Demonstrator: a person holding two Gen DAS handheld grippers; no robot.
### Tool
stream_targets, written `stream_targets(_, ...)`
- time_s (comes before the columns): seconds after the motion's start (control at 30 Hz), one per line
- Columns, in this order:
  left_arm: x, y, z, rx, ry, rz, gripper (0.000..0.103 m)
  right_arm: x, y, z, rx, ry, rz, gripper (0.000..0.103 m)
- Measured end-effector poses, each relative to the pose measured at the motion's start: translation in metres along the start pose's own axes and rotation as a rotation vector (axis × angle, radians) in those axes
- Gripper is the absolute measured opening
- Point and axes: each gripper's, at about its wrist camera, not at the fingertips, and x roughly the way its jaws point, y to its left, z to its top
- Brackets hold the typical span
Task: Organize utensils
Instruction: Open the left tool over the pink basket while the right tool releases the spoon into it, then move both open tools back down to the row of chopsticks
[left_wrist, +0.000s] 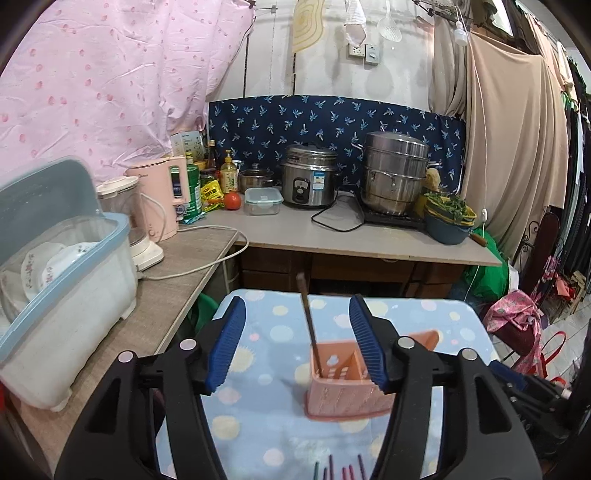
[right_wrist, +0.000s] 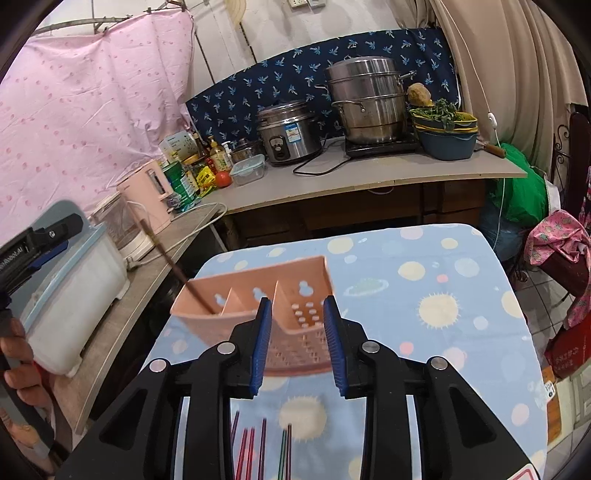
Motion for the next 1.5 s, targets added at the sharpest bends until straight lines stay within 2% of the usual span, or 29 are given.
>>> stream_targets(0.23,-0.034,0.013,-0.069,0.057,0.059,0.046,0.058,-0.044,0.006,-0.07,-0.043,0.044,-0.024,0.03)
stream_targets(0.4,-0.044,0.025,-0.132,0.065,0.163,0.045,0.058,-0.06,0.009,-0.128,-0.059,0.107,-0.054,0.03)
stream_targets(0.6,-0.052,0.034,-0.202,0.055,0.264,0.054,0.058,-0.071,0.005,-0.186,-0.018,0.167,-0.085,0.03)
stream_targets(0.77,-0.054,0.037,-0.247,0.056,0.337,0.045,0.058,-0.065,0.008,-0.218,-0.025,0.226,-0.085,0.03)
stream_targets(0.93,-0.059,0.036,-0.272,0.055,0.37,0.033,0.058,-0.058,0.014,-0.239,-0.046,0.262,-0.092,0.029)
stream_targets(1.1,-0.06,0.034,-0.279,0.056,0.387,0.023,0.058,-0.054,0.017,-0.245,-0.051,0.278,-0.082,0.026)
stream_targets(1.17,-0.06,0.033,-0.282,0.058,0.393,0.018,0.058,-0.052,0.019,-0.247,-0.055,0.284,-0.079,0.019)
stream_targets(1.27,-0.059,0.03,-0.285,0.062,0.404,0.012,0.058,-0.05,0.022,-0.249,-0.077,0.291,-0.099,0.016)
stream_targets(1.5,-0.06,0.025,-0.292,0.068,0.421,-0.011,0.058,-0.046,0.022,-0.254,-0.08,0.307,-0.1,0.012)
